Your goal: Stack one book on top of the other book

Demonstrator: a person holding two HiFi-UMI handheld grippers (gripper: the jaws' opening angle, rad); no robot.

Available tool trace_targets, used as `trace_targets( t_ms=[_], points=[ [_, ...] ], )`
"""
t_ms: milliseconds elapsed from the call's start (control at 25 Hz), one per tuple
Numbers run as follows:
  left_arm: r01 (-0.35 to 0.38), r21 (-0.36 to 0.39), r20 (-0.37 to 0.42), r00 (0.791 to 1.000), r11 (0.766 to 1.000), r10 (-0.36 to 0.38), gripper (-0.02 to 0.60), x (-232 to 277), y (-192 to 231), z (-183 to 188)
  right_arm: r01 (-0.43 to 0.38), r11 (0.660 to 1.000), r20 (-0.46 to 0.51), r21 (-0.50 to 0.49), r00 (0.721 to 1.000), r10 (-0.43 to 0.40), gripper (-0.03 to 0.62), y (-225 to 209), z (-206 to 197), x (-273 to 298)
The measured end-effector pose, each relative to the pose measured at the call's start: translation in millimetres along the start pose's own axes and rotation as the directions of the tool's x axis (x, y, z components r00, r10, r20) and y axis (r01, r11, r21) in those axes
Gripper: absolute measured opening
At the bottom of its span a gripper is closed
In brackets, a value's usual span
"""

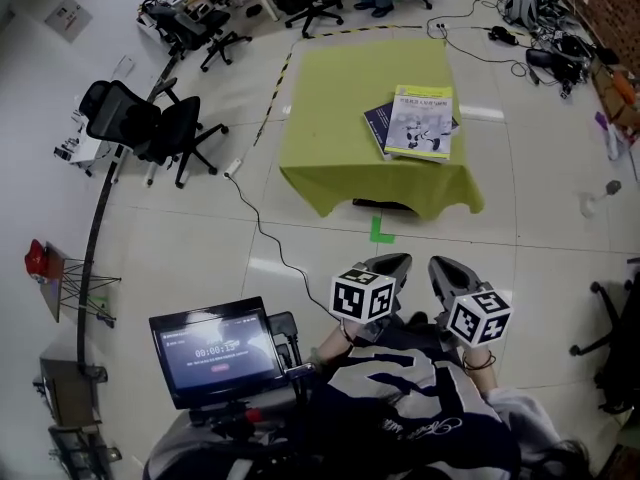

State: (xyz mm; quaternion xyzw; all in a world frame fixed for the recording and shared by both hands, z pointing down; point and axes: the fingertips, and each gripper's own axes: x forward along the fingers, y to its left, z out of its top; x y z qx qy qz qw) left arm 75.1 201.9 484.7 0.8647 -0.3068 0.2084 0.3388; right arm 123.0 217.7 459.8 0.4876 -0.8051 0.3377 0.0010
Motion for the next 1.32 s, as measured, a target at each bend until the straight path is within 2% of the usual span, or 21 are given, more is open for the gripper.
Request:
trace_targets(
  t_ms=[360, 560, 760, 1000, 1320],
  points=[
    [0.029, -0.013, 0.031, 0.999, 1.000, -0.028, 0.005, -2, 5, 4, 0.018, 1.000, 0.012, 0.010, 1.000, -0.018, -0.005, -2, 2, 0],
    [0.029, -0.016, 0.029, 0.999, 0.999, -0.029, 0.003, -16, 18, 7, 0.012, 1.000, 0.006, 0.014, 1.000, -0.012, -0.005, 12, 3, 12],
    [0.059, 0.016, 0.027, 0.998, 0.998, -0.060, 0.004, -7, 15, -5, -0.001, 1.000, -0.008, 0.009, 1.000, 0.002, -0.005, 7, -10, 15],
    [0.087, -0.021, 0.042, 0.995, 0.996, -0.086, 0.003, -23, 27, 10, 0.003, 1.000, -0.020, 0.005, 1.000, -0.003, -0.005, 24, -3, 29],
    [0.086, -0.024, 0.038, 0.996, 0.996, -0.085, 0.004, -8, 29, -16, -0.005, 1.000, -0.023, 0.002, 1.000, 0.005, -0.005, 9, -30, 24]
  ],
)
